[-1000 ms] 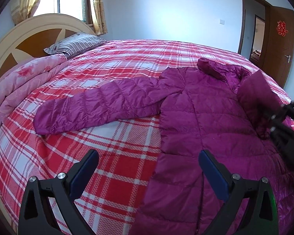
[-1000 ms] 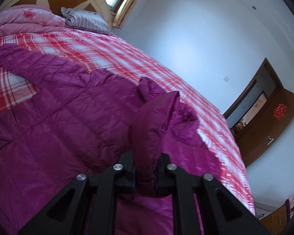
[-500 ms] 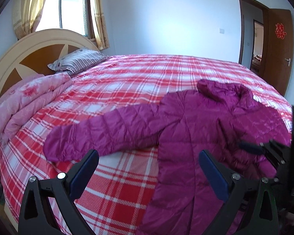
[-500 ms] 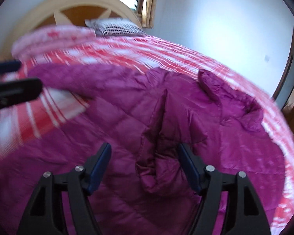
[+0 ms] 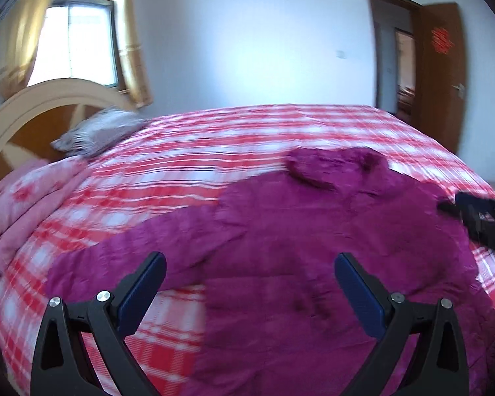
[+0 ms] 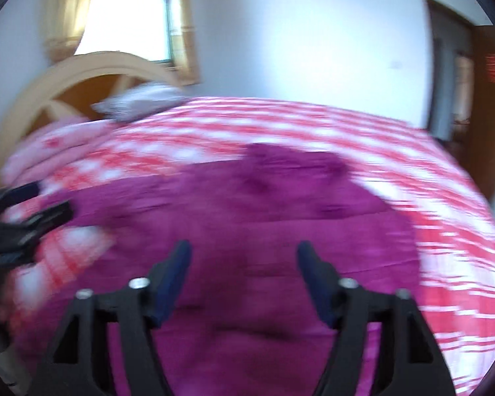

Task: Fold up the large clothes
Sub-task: 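Lay the sleeve on the jacket body and open the right tool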

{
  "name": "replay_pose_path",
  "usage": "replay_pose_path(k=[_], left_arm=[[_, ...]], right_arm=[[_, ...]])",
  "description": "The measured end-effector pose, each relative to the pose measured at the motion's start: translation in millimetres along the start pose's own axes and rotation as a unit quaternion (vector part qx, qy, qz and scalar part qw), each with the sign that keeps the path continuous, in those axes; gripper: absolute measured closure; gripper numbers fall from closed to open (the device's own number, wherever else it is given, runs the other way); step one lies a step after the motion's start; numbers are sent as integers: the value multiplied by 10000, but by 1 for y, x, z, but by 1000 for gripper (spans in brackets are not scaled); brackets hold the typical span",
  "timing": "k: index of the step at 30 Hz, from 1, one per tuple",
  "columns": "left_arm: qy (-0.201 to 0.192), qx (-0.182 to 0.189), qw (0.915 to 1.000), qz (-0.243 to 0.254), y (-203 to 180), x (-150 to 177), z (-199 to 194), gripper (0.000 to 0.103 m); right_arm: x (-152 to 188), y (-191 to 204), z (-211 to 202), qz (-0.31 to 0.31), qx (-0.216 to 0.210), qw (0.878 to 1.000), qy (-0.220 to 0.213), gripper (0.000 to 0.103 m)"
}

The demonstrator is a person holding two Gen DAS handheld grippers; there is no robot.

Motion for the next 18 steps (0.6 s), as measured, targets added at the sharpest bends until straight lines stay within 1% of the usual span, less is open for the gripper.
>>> replay_pose_path(k=[1, 2, 4, 5, 7, 8, 10, 12, 13, 15, 16, 18], left_arm=[[6, 114, 9999, 86, -12, -1, 8, 1], [0, 102, 9996, 266, -25, -1, 20, 1], [111, -78, 9988, 481, -36, 3, 38, 1], [178, -214, 9972, 691, -42, 8, 52, 1], [266, -527, 9940, 920, -42, 15, 69, 1], [344, -675, 9920, 1008, -38, 20, 79, 1], [496, -777, 9907, 998, -30, 29, 92, 1], [691, -708, 9912, 881, -22, 40, 103, 1], [737, -676, 9913, 853, -23, 42, 105, 1], [849, -588, 9913, 821, -24, 45, 111, 1], [930, -542, 9908, 818, -24, 48, 114, 1], [1027, -498, 9902, 801, -26, 52, 119, 1]], right_arm=[[-3, -18, 5, 240, 156, 9996, 13, 47], [-7, -47, 12, 629, 380, 9973, 0, 47], [-9, -85, 26, 1104, 698, 9914, 28, 46], [-8, -97, 32, 1212, 801, 9894, 64, 46], [-5, -114, 50, 1333, 927, 9866, 188, 46], [-3, -115, 59, 1289, 916, 9871, 271, 47], [3, -105, 81, 1014, 810, 9904, 468, 48], [13, -95, 97, 823, 698, 9918, 682, 56], [17, -98, 102, 777, 708, 9916, 759, 59], [33, -103, 115, 696, 815, 9891, 1012, 69], [41, -107, 119, 734, 811, 9873, 1149, 71], [46, -114, 124, 936, 704, 9856, 1219, 74]])
Point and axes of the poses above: each gripper's, at about its wrist camera, not at the fingertips, and z roughly the way its jaws point, y to its left, x to its underside, the point moved 9 cm from there along z, roughly the way its jaws point, and after that the axes turned 4 degrees about x, right-handed, at the moved point
